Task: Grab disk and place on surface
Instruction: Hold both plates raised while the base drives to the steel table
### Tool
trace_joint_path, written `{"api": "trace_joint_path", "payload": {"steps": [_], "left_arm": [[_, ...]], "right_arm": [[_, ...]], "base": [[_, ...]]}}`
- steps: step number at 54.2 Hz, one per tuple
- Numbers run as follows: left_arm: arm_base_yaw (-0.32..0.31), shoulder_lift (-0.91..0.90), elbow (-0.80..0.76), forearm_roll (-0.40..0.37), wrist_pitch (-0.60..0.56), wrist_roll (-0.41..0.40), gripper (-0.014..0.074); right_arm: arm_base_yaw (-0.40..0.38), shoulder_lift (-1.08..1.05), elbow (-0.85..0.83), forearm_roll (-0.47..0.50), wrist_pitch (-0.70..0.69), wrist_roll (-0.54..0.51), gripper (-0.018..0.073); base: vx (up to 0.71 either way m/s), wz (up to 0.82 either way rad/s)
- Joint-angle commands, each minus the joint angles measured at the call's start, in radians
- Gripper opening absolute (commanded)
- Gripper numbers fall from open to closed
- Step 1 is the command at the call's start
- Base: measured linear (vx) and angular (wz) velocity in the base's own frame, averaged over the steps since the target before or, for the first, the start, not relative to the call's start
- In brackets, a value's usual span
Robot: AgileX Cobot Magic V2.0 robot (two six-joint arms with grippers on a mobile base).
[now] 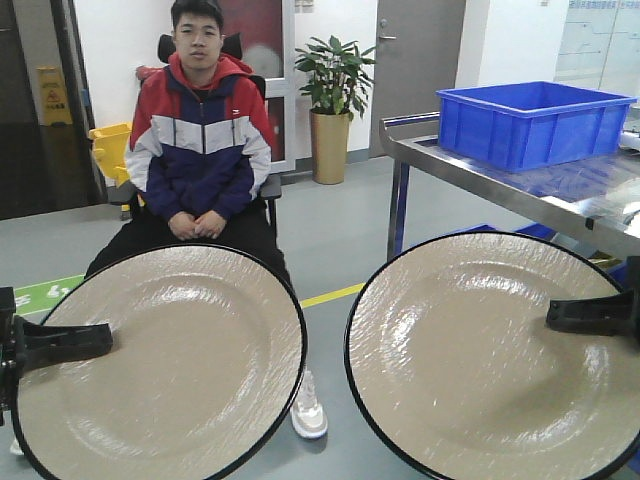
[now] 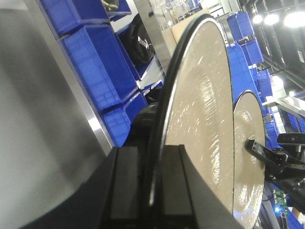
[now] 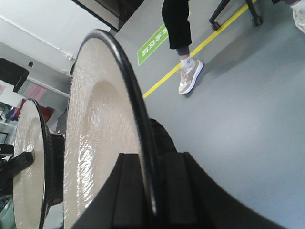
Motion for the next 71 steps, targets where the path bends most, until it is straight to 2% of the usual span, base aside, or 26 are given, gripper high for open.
{"api": "trace_joint_path", "payload": {"steps": [1, 26, 71], "left_arm": [[-0.004, -0.038, -0.030, -0.141, 0.089, -0.014, 0.0001], [-0.004, -0.038, -0.030, -0.141, 0.089, -0.014, 0.0001], [-0.004, -0.038, -0.030, -0.143, 0.089, -0.014, 0.0001]], "right_arm": [[-0.006, -0.036, -0.033, 0.131, 0.001, 0.008, -0.0009], [-0.006, -0.036, -0.033, 0.134, 0.001, 0.008, -0.0009], [-0.006, -0.036, -0.033, 0.135, 0.000, 0.008, -0.0009]], "base": [[0.44, -0.11], [0.47, -0.24], [0.45, -0.54]]}}
